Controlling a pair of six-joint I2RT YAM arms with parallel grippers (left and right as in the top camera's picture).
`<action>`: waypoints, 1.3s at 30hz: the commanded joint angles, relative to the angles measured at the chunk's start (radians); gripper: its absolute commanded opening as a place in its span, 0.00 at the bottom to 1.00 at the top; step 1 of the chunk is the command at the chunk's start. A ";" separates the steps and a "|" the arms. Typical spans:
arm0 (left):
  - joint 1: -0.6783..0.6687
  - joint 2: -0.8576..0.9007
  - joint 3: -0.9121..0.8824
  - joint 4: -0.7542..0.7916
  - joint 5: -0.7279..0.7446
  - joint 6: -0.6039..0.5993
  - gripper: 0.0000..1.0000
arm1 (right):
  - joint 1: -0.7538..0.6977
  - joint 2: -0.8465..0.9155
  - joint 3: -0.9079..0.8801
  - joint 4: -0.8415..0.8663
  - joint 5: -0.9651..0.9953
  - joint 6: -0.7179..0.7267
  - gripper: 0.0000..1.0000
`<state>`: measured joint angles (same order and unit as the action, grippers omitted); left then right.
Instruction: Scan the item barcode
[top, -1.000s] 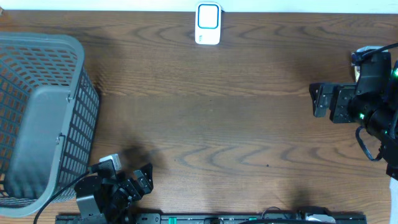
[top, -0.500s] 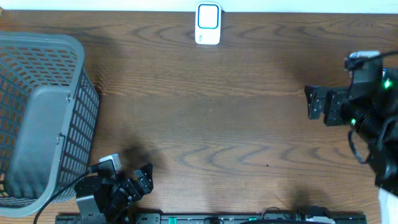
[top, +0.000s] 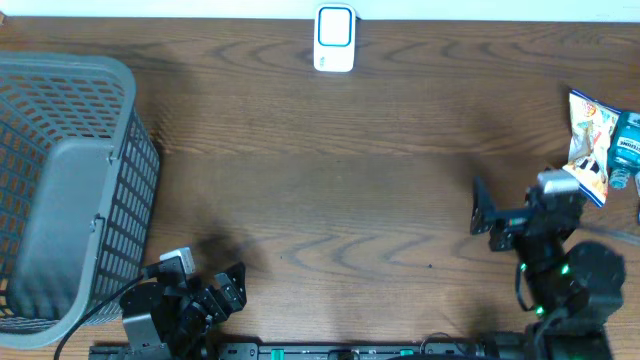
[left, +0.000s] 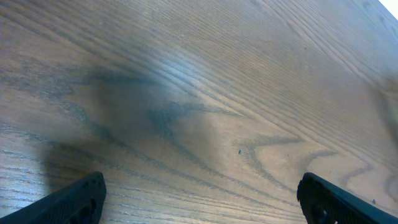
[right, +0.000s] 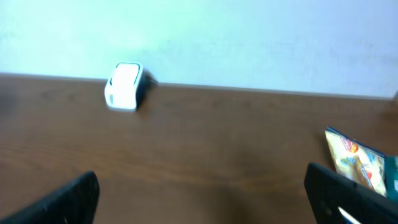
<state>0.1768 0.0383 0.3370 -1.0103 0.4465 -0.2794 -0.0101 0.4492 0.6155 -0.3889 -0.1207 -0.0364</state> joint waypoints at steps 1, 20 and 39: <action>0.003 -0.002 -0.006 -0.039 0.010 0.017 0.98 | 0.002 -0.134 -0.165 0.090 -0.005 -0.002 0.99; 0.003 -0.002 -0.006 -0.039 0.010 0.017 0.99 | -0.071 -0.444 -0.612 0.570 0.018 -0.002 0.99; 0.003 -0.002 -0.006 -0.039 0.010 0.017 0.98 | -0.072 -0.444 -0.610 0.322 0.025 -0.006 0.99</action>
<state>0.1768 0.0383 0.3370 -1.0103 0.4461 -0.2794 -0.0757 0.0116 0.0067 -0.0631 -0.1028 -0.0368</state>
